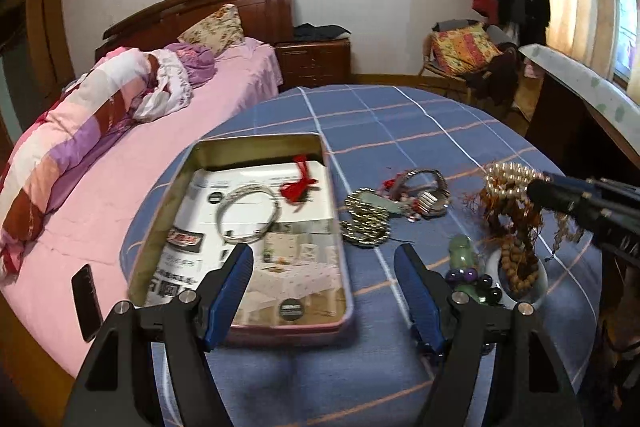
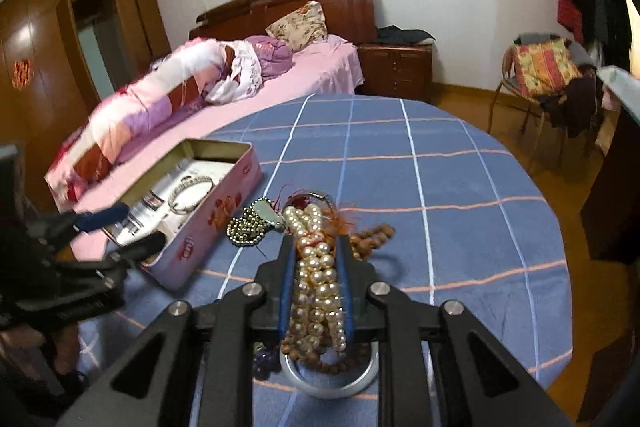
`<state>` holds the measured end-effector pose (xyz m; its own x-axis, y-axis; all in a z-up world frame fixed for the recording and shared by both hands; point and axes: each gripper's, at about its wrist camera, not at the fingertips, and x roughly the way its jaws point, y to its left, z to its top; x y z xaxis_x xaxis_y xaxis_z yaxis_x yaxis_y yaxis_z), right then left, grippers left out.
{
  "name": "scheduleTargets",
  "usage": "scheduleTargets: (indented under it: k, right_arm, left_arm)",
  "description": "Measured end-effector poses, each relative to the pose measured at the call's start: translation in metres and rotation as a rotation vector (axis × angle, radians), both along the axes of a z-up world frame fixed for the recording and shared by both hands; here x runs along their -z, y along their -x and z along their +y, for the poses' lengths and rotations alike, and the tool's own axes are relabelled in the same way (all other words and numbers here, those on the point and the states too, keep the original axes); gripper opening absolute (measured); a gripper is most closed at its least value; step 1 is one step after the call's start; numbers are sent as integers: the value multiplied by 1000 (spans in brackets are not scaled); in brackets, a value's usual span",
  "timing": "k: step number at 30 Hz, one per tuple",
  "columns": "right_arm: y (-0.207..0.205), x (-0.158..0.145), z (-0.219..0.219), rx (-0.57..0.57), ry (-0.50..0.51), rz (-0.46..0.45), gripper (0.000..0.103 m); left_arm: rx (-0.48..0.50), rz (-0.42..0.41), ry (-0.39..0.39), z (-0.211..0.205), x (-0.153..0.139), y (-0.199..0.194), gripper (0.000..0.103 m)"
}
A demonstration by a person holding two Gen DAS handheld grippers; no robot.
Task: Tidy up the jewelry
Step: 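Lift pearl strand with right gripper while left gripper grasps brown wooden bead mala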
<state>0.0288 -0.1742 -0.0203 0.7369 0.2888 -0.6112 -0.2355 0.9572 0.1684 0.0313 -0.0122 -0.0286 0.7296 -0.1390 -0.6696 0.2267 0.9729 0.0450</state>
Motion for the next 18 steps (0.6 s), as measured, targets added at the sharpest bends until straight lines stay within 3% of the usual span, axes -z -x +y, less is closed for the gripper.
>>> scheduleTargets:
  k: [9, 14, 17, 18]
  right_arm:
    - [-11, 1, -22, 31, -109, 22, 22]
    - [-23, 23, -32, 59, -81, 89, 23]
    - [-24, 37, -39, 74, -54, 133, 27]
    - [-23, 38, -43, 82, -56, 136, 34]
  left_arm:
    - [74, 17, -47, -32, 10, 1, 73]
    - [98, 28, -69, -43, 17, -2, 73]
    - [107, 34, -81, -47, 20, -7, 73]
    - [108, 36, -81, -47, 20, -9, 73]
